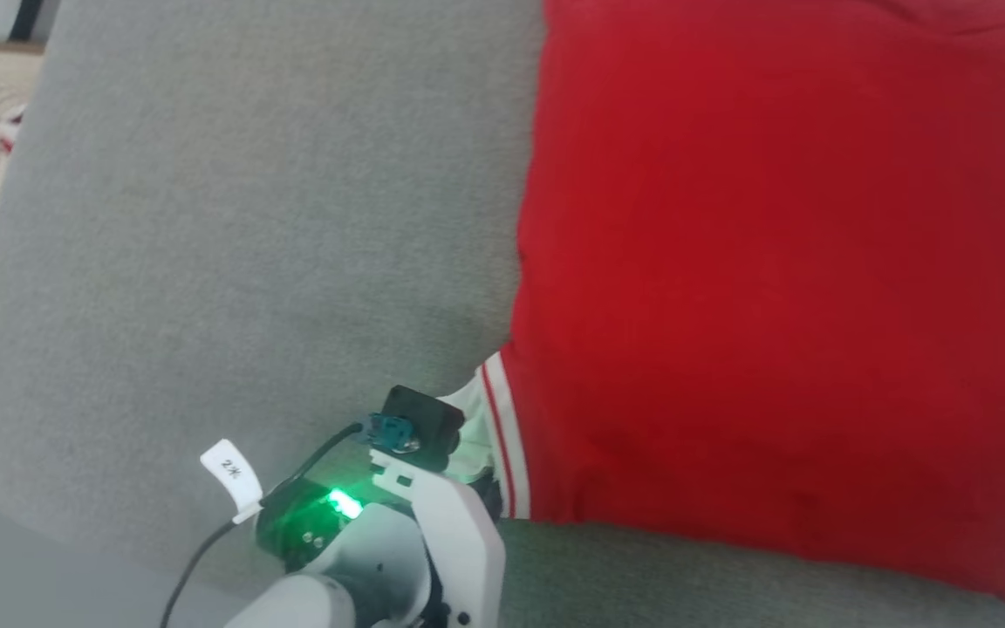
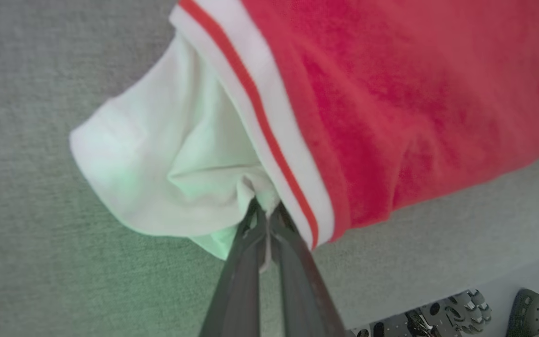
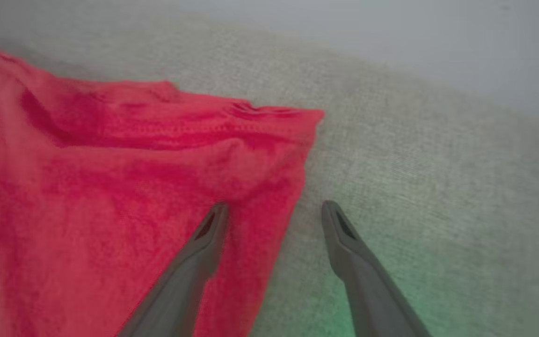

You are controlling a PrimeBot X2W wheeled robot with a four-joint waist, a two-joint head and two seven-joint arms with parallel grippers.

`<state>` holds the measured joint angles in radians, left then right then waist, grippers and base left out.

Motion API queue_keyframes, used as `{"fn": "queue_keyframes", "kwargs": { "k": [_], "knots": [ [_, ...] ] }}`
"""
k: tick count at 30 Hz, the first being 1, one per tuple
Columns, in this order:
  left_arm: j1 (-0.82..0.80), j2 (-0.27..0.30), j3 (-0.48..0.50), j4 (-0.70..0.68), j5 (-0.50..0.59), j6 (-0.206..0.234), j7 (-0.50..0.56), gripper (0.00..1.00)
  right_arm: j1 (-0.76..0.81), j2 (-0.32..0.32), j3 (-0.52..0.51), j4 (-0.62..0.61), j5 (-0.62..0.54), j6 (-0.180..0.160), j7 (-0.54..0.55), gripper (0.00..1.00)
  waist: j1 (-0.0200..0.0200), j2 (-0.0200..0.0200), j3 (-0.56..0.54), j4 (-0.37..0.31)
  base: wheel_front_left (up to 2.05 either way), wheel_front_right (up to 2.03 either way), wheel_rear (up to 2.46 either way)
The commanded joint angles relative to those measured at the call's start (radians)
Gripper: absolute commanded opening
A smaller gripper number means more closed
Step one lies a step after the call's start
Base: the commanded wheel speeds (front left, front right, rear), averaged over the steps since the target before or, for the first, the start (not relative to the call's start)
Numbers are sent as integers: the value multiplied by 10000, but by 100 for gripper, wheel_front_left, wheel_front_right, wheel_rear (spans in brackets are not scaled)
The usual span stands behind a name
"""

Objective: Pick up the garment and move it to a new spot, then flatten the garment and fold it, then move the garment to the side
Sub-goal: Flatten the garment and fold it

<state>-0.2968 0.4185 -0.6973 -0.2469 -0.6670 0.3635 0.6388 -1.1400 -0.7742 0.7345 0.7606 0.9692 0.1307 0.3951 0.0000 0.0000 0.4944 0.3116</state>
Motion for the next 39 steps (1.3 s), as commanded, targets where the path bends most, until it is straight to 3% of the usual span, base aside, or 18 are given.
{"fn": "queue_keyframes", "kwargs": {
  "k": [1,6,7,8,9,17,25,35,39],
  "knots": [
    [-198,-167,-108,299,78,-77,-76,0,-224,66,115,407,191,0,387,100,0,0,377,432,0,0,0],
    [-299,-340,-162,586,38,-170,-213,0,-57,304,631,1173,473,0,1490,100,0,0,514,619,0,0,0],
    [-320,-355,-176,656,59,-175,-251,0,35,314,793,1291,511,0,1772,87,0,0,530,642,0,0,0],
    [-326,-400,-164,701,18,-187,-283,0,71,296,950,1380,497,0,1939,25,0,0,539,661,0,0,0],
    [-348,-420,-152,755,-17,-205,-300,0,106,289,1107,1365,468,0,2058,0,0,0,539,666,0,0,0],
    [-327,-102,207,1012,-80,-80,-322,0,58,-65,1732,645,687,0,1906,0,0,0,64,37,0,0,0],
    [-232,427,534,821,-233,38,-116,0,825,-1004,2520,-2049,1494,0,1103,0,0,0,-785,-1030,0,0,0],
    [316,1000,902,477,-560,167,105,0,3470,-2778,3072,-5593,2936,0,155,0,0,0,-1621,-2173,0,0,0],
    [385,1083,956,421,-624,170,96,0,4643,-3111,3112,-5924,3221,-1,-293,0,0,0,-1707,-2340,0,0,0]
  ]
}}
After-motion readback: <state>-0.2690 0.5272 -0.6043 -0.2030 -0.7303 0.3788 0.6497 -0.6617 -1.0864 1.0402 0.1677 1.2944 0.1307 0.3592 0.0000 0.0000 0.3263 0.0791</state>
